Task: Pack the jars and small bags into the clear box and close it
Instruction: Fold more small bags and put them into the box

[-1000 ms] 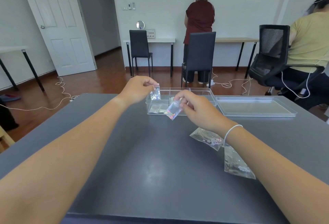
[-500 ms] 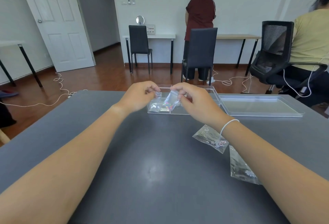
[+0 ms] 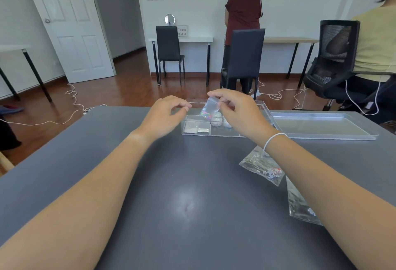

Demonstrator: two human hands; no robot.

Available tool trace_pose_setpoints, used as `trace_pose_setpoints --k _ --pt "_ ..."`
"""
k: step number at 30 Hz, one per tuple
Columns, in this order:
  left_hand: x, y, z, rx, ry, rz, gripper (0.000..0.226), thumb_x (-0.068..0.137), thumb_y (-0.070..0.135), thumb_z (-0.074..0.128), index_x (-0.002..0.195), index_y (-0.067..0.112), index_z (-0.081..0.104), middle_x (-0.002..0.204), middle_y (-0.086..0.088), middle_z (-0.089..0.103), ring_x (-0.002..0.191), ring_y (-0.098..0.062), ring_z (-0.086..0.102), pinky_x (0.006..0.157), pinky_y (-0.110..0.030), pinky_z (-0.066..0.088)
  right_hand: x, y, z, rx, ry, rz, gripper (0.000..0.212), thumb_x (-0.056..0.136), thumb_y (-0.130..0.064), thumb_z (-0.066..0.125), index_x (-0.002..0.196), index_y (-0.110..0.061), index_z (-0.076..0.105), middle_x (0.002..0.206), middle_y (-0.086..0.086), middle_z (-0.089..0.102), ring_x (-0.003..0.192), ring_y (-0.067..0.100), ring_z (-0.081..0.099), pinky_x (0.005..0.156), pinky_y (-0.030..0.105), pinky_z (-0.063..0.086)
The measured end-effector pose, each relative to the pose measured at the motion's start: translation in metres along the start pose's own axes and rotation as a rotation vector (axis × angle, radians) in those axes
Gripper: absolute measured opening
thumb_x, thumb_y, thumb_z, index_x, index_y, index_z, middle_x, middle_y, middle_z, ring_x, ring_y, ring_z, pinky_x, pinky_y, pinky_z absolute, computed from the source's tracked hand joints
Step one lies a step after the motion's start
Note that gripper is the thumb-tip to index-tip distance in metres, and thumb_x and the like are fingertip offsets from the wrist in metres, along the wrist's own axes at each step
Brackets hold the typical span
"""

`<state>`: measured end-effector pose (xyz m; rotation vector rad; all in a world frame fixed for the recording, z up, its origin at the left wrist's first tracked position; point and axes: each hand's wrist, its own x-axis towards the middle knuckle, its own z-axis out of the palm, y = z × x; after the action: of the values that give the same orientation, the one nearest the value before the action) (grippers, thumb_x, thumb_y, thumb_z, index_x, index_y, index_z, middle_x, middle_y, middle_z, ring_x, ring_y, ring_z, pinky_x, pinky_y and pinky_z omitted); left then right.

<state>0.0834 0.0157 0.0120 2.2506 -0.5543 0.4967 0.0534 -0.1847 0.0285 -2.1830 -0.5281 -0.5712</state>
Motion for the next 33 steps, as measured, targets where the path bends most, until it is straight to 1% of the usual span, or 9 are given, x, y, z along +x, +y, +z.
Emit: trace_pose_setpoints --k 3,9,11,14,16,20,25,30,33 --pt "-0.005 -0.005 -0.004 -0.028 -0.015 -0.017 0.016 0.088 0.023 0.055 0.098 0.022 0.068 0.099 0.014 0.058 0.09 -0.001 0.05 0.092 -0.022 0.034 0.006 -0.002 0.004 -0.016 -0.001 0.018 0.036 0.09 -0.005 0.044 0.115 -0.023 0.061 0.094 -0.01 0.057 0.085 0.007 0.052 0.083 0.021 0.042" --pt "-0.007 -0.009 -0.008 -0.069 -0.058 -0.044 0.012 0.086 0.026 0.058 0.094 0.029 0.067 0.102 0.019 0.059 0.087 0.015 0.05 0.078 0.001 0.032 0.016 -0.002 0.009 -0.054 0.023 0.048 0.035 0.089 -0.004 0.043 0.113 -0.021 0.061 0.089 -0.01 0.055 0.064 -0.005 0.044 0.066 0.017 0.036" --pt "-0.008 -0.01 -0.008 -0.096 -0.072 -0.057 0.011 0.085 0.027 0.059 0.092 0.033 0.066 0.104 0.02 0.059 0.089 0.008 0.051 0.079 -0.003 0.034 0.018 -0.001 0.008 -0.05 0.023 0.065 0.035 0.089 -0.005 0.042 0.113 -0.022 0.061 0.088 -0.008 0.055 0.061 -0.003 0.043 0.057 0.015 0.032" --pt "-0.009 -0.012 -0.008 -0.124 -0.083 -0.08 0.012 0.084 0.029 0.061 0.092 0.036 0.065 0.109 0.017 0.059 0.094 -0.008 0.052 0.083 -0.016 0.036 0.018 0.001 0.009 -0.063 0.02 0.079 0.033 0.09 -0.006 0.042 0.113 -0.023 0.06 0.088 -0.007 0.055 0.064 -0.002 0.044 0.058 0.014 0.032" --pt "-0.009 -0.013 -0.008 -0.135 -0.08 -0.083 0.012 0.084 0.029 0.061 0.091 0.038 0.065 0.11 0.017 0.06 0.095 -0.01 0.052 0.083 -0.018 0.037 0.017 0.002 0.01 -0.068 0.015 0.081 0.032 0.09 -0.007 0.043 0.113 -0.023 0.059 0.089 -0.006 0.056 0.065 -0.001 0.044 0.058 0.014 0.033" --pt "-0.008 -0.009 -0.008 -0.148 -0.077 -0.08 0.013 0.083 0.028 0.062 0.089 0.039 0.065 0.107 0.019 0.06 0.093 -0.013 0.054 0.084 -0.021 0.04 0.018 0.001 0.009 -0.072 0.031 0.083 0.031 0.091 -0.007 0.043 0.113 -0.023 0.059 0.091 -0.008 0.056 0.072 0.005 0.047 0.067 0.017 0.037" --pt "-0.009 -0.013 -0.01 -0.169 -0.072 -0.092 0.012 0.083 0.027 0.062 0.091 0.036 0.067 0.107 0.02 0.06 0.094 -0.014 0.054 0.081 -0.015 0.04 0.02 -0.005 0.017 -0.07 0.083 0.058 0.031 0.09 -0.007 0.044 0.111 -0.022 0.061 0.088 -0.012 0.055 0.067 -0.002 0.045 0.072 0.022 0.037" --pt "-0.008 -0.012 -0.009 -0.175 -0.073 -0.094 0.012 0.083 0.028 0.063 0.091 0.036 0.067 0.105 0.022 0.059 0.094 -0.015 0.054 0.084 -0.021 0.041 0.018 -0.007 0.018 -0.08 0.01 0.087 0.031 0.09 -0.005 0.043 0.109 -0.021 0.061 0.086 -0.005 0.057 0.078 0.015 0.05 0.078 0.031 0.046" --pt "-0.009 -0.012 -0.009 -0.182 -0.071 -0.093 0.013 0.082 0.028 0.063 0.089 0.038 0.067 0.102 0.028 0.058 0.093 -0.017 0.055 0.083 -0.019 0.042 0.018 -0.007 0.021 -0.133 -0.094 0.121 0.032 0.09 -0.006 0.041 0.106 -0.023 0.062 0.089 -0.001 0.062 0.096 0.024 0.053 0.093 0.041 0.041"
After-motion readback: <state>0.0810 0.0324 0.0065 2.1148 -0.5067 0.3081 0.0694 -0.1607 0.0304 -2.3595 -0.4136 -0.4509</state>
